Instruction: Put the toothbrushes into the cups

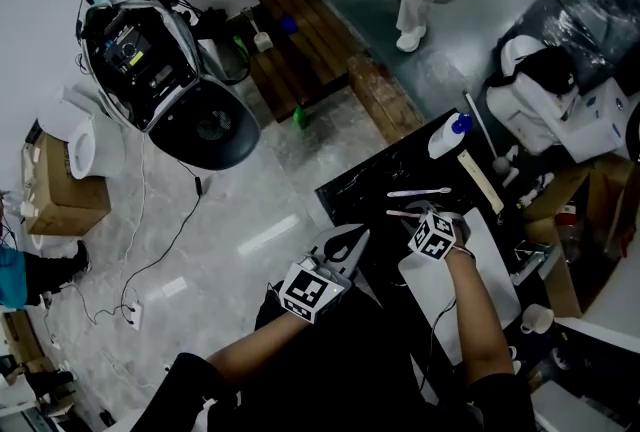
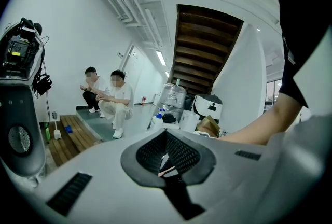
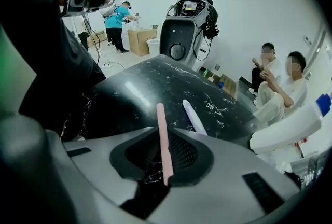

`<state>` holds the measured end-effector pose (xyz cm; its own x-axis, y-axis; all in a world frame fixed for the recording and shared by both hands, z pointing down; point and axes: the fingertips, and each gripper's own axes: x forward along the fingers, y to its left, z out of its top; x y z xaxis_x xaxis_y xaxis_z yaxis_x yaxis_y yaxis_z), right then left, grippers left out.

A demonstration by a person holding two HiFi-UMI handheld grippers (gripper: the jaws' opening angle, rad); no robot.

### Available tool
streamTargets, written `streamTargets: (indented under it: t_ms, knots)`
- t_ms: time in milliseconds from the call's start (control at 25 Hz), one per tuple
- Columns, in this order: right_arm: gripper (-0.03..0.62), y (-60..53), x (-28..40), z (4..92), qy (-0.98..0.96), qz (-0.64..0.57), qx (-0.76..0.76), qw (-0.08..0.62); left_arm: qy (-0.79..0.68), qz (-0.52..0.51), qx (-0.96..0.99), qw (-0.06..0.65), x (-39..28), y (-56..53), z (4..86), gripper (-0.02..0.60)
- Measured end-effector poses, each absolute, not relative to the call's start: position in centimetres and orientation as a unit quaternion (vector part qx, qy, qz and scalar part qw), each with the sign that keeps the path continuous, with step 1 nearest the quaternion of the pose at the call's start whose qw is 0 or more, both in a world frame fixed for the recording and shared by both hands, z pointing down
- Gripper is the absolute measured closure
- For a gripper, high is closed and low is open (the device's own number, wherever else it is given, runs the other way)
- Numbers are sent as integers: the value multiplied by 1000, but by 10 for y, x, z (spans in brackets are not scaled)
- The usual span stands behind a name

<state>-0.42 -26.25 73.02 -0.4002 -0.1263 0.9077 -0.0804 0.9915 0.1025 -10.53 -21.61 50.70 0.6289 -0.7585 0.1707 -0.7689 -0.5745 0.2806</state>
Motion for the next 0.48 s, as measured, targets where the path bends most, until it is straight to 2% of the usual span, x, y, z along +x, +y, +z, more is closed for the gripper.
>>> streamTargets:
  t_ms: [480]
  knots:
    - [531,-249,-2,731,-824,-43,125,551,-405,6,901,157,-111,-189,503,566]
